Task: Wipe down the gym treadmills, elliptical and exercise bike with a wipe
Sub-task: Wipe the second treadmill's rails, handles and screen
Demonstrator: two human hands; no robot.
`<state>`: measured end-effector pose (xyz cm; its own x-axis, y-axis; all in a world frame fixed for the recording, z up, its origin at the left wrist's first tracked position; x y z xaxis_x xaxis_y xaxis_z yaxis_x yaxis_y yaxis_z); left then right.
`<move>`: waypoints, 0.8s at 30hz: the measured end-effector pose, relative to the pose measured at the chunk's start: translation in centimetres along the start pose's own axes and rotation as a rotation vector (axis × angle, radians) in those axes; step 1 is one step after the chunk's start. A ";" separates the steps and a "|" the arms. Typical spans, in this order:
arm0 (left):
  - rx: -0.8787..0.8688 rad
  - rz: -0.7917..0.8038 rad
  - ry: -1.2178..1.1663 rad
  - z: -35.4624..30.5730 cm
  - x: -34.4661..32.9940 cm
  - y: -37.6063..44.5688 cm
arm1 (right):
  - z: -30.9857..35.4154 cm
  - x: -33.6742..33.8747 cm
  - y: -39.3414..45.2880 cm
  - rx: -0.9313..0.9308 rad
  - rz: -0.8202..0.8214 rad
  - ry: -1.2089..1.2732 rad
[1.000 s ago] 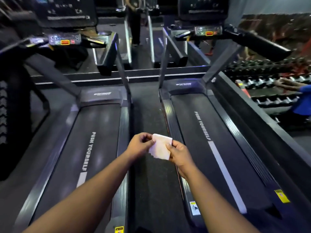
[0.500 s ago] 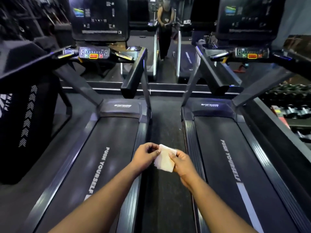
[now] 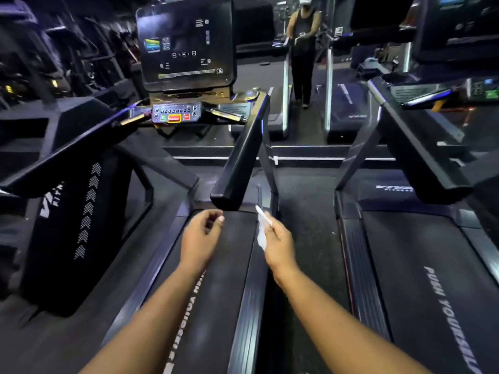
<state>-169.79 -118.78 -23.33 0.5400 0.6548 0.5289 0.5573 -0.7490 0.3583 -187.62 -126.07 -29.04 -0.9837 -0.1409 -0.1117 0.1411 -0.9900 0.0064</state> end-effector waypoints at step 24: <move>0.181 0.260 0.055 -0.4 -5.8 13.1 | -1.2 -10.8 8.6 0.274 0.268 -0.100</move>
<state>-165.83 -132.39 -21.41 0.6471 0.4338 0.6270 0.5111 -0.8570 0.0654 -175.70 -133.01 -29.01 -0.9240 -0.3813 0.0267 0.3723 -0.8820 0.2890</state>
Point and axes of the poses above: each hand's wrist, its own y-axis towards the middle knuckle, its own x-axis out of the back of the hand, z = x × y, the point moved 4 cm from there along y, towards the middle knuckle, and after that the axes turned 4 degrees about -z, right-handed, at the moved point
